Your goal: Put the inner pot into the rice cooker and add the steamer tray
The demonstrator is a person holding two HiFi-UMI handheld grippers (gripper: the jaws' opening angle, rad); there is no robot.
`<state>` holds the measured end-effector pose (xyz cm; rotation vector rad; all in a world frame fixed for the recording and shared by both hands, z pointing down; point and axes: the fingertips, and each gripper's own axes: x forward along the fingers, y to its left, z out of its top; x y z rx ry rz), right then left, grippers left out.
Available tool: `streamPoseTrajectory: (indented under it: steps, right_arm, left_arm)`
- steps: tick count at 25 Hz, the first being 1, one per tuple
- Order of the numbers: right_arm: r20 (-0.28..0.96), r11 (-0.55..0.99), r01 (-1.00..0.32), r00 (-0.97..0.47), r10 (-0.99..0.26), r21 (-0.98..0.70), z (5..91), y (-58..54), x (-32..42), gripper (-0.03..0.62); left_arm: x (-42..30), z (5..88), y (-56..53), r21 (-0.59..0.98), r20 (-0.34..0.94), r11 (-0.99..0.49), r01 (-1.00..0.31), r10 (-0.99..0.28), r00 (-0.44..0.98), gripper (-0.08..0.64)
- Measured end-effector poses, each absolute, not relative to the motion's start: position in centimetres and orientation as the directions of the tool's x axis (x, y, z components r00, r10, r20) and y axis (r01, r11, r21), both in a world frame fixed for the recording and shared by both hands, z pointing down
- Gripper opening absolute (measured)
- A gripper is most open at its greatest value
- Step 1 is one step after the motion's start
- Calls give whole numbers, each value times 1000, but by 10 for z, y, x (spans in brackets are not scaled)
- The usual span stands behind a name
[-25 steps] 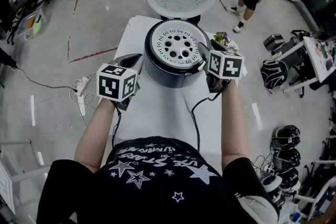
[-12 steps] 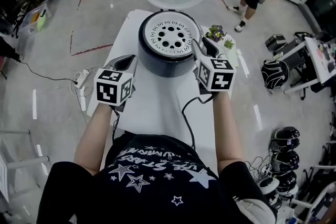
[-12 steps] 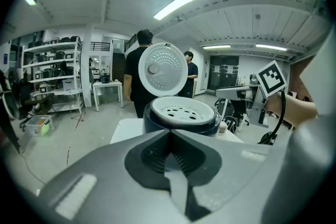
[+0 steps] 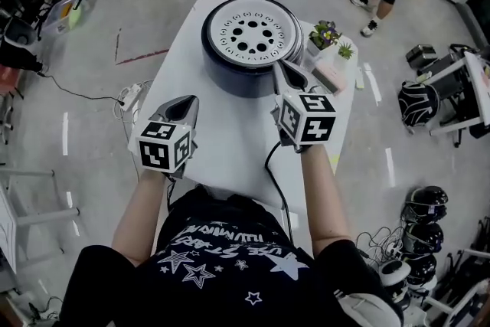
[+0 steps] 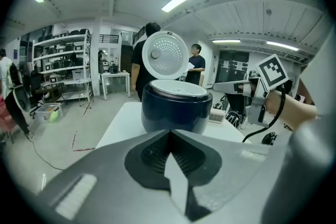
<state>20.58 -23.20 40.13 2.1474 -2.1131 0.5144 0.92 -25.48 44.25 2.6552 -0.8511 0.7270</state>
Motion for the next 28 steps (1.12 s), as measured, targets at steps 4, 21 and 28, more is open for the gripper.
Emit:
streamPoseTrajectory:
  steps: [4,21,28]
  right_arm:
    - [330,-65,-981,1,-944,-182,412,-218,199,28]
    - [383,-97,-990,50,-922,-103,410,-152,111,28]
    - [381,-135,-979,68,-922,-152,409,-104,72,28]
  left_arm:
    - [6,457,-239,103,562,-806,-582,-436,703,5]
    - [-74,461,-179,173,524,-808,-564,-409,747,5]
    - [-125,446,-149,170,489,-810,-561,-425,762,5]
